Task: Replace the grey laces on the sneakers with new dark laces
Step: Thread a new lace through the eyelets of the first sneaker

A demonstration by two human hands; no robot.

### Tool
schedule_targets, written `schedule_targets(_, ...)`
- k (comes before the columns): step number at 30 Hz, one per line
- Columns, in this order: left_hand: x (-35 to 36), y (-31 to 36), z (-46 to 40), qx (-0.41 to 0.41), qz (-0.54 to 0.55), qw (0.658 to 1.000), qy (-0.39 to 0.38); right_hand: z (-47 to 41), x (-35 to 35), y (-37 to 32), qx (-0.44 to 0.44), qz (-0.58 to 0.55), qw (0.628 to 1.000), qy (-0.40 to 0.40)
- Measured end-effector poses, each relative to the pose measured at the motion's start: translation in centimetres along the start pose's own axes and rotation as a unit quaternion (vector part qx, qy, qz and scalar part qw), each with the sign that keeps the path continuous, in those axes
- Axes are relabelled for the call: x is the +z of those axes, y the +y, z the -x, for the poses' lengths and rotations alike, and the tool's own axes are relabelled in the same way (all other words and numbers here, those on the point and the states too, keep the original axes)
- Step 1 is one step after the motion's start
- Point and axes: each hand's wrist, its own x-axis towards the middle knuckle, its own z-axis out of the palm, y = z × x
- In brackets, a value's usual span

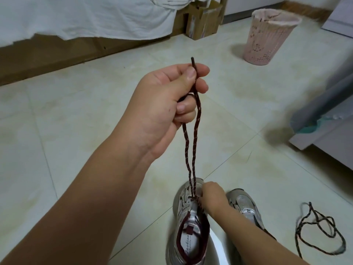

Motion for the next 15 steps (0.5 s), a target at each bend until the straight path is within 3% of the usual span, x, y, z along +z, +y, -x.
schedule_targets(15,-0.5,-2.5,0.2,-0.054,-0.045,0.997,0.016,0.6,-0.3,1.5,-0.106,-0.059,0.99,0.067)
